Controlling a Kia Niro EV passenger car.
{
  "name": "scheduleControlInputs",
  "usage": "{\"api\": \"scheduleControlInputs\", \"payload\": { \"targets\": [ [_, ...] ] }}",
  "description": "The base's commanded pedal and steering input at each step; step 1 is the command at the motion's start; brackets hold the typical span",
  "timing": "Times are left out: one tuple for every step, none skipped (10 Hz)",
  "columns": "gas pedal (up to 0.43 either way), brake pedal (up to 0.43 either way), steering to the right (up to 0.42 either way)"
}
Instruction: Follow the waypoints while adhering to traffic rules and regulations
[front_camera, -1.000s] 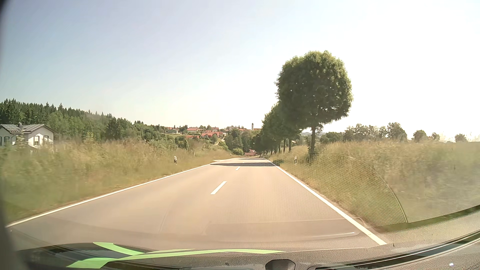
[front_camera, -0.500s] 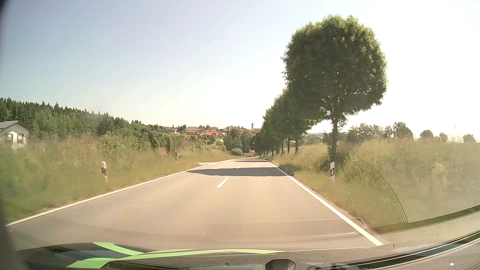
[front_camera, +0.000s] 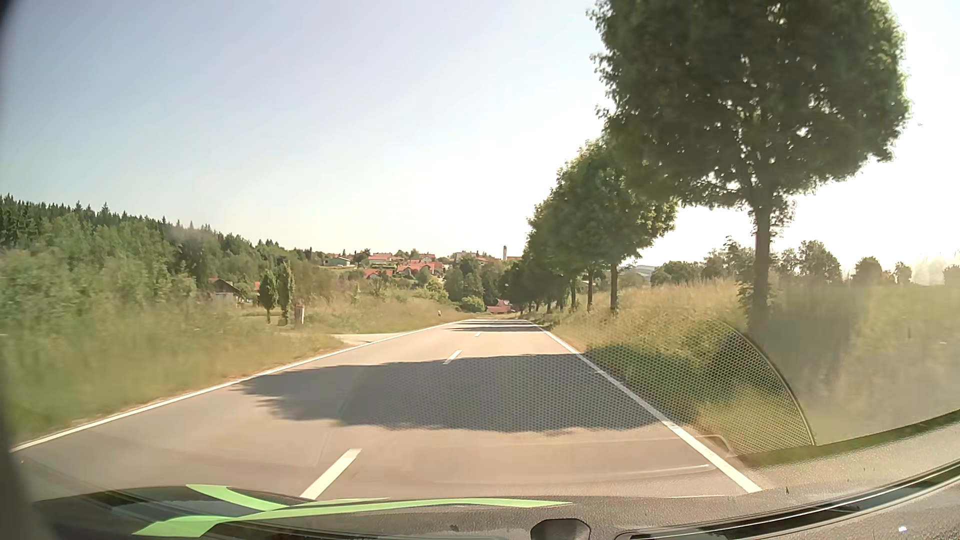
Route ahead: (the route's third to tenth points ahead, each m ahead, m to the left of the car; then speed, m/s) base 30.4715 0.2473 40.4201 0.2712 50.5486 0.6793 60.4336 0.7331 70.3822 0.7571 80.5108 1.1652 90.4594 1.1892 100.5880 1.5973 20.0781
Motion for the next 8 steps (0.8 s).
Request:
{"api": "scheduleControlInputs", "payload": {
  "targets": [
    [0.059,0.0,0.0],
    [0.059,0.0,-0.001],
    [0.059,0.0,0.0],
    [0.079,0.0,0.0],
    [0.098,0.0,0.0],
    [0.118,0.0,0.0],
    [0.118,0.0,0.0],
    [0.098,0.0,0.0]
  ]
}}
